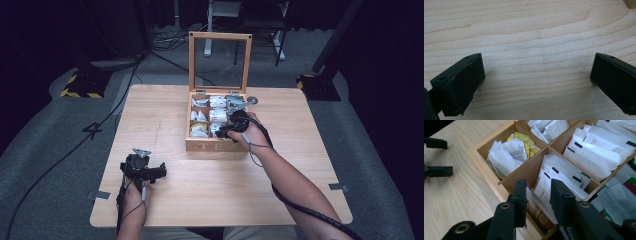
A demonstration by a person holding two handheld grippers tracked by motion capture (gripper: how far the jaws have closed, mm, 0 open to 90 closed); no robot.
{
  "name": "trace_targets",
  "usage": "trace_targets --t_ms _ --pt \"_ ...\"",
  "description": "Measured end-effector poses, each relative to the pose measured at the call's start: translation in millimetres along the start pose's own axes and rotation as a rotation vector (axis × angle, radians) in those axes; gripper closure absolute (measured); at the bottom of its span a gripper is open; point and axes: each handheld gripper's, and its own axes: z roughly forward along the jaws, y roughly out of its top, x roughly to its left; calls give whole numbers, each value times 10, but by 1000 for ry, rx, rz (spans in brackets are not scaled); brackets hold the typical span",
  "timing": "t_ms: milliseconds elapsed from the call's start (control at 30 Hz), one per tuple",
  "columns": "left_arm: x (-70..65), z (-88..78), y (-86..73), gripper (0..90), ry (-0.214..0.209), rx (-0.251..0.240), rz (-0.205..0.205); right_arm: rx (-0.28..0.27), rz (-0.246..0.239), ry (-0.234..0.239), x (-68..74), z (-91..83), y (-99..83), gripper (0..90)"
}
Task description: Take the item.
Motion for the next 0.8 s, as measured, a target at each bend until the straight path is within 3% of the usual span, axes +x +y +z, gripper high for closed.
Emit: trace_targets --t_ms 167,367,400,467,500,800 --pt "1 0 0 0 0 0 1 29 41 -1 -15 52 4 718" --pt "1 0 0 0 0 0 1 53 43 -2 -21 88 8 764" --pt "0 1 0 0 0 0 0 71 26 -3 -23 98 6 825" --pt "0 1 0 0 0 0 1 75 20 -2 -21 98 7 843" --pt "0 0 0 0 0 0 0 79 -6 -1 -7 97 10 878" --pt "1 1 1 0 0 0 1 25 -77 2 66 -12 98 900"
